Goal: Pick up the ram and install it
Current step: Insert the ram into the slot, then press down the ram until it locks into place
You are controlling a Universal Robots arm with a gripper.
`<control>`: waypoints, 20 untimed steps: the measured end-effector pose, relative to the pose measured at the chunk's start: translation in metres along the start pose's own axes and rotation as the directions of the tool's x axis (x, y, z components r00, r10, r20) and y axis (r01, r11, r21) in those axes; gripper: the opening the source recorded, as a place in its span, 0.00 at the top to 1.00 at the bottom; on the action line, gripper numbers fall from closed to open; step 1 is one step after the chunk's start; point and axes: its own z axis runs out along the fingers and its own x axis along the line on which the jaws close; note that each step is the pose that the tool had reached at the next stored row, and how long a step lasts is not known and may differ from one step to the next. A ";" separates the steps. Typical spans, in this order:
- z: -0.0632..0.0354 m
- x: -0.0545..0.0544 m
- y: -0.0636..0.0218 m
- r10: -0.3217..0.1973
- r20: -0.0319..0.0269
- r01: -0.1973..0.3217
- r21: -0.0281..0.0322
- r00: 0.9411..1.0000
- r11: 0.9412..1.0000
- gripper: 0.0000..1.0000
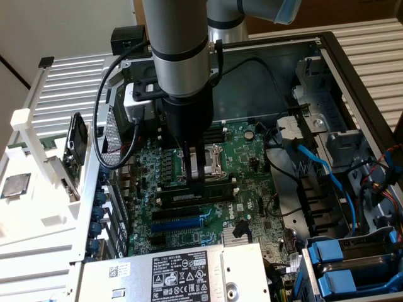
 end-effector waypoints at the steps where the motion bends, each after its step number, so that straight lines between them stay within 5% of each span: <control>1: -0.0017 0.000 -0.0001 0.000 0.000 0.000 0.000 1.000 1.000 0.73; 6: -0.0119 0.000 -0.0006 0.000 0.000 0.000 0.000 1.000 1.000 0.73; 20: -0.0120 0.000 -0.0007 0.000 0.000 0.000 0.000 1.000 1.000 0.75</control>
